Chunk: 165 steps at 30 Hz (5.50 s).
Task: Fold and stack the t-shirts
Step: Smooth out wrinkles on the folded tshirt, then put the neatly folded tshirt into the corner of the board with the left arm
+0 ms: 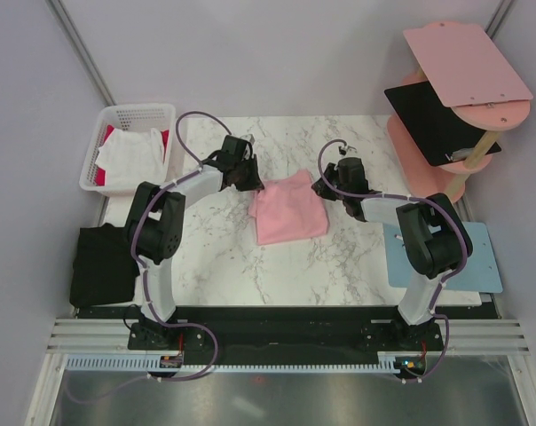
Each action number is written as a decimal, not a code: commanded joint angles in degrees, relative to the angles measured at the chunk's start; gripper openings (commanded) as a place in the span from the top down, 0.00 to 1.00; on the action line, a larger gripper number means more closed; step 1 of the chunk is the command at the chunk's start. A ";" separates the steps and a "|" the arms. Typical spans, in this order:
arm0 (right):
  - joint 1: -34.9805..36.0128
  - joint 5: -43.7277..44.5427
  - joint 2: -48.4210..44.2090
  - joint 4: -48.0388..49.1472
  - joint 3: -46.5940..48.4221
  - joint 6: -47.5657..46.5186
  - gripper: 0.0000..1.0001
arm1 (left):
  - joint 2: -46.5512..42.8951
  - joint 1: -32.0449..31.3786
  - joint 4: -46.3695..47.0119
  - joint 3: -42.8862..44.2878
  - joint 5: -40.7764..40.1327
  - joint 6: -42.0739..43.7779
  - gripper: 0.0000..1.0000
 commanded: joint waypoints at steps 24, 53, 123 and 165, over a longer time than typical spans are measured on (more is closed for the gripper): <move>1.43 -6.23 2.13 7.91 9.13 -0.85 0.93 | -16.78 2.13 -0.59 -10.20 -8.17 0.33 0.98; 2.05 6.61 -21.30 -2.10 -6.04 -2.08 0.02 | -27.66 5.90 -31.43 -22.67 -44.81 -13.36 0.14; 1.78 -4.12 -14.64 -5.44 -7.46 -3.92 0.02 | -5.14 3.90 -19.31 5.28 -16.61 -9.51 0.39; -3.13 -3.68 -18.15 -5.18 -12.64 -4.27 0.02 | 3.89 -14.22 -4.46 -5.72 -14.06 -16.63 0.98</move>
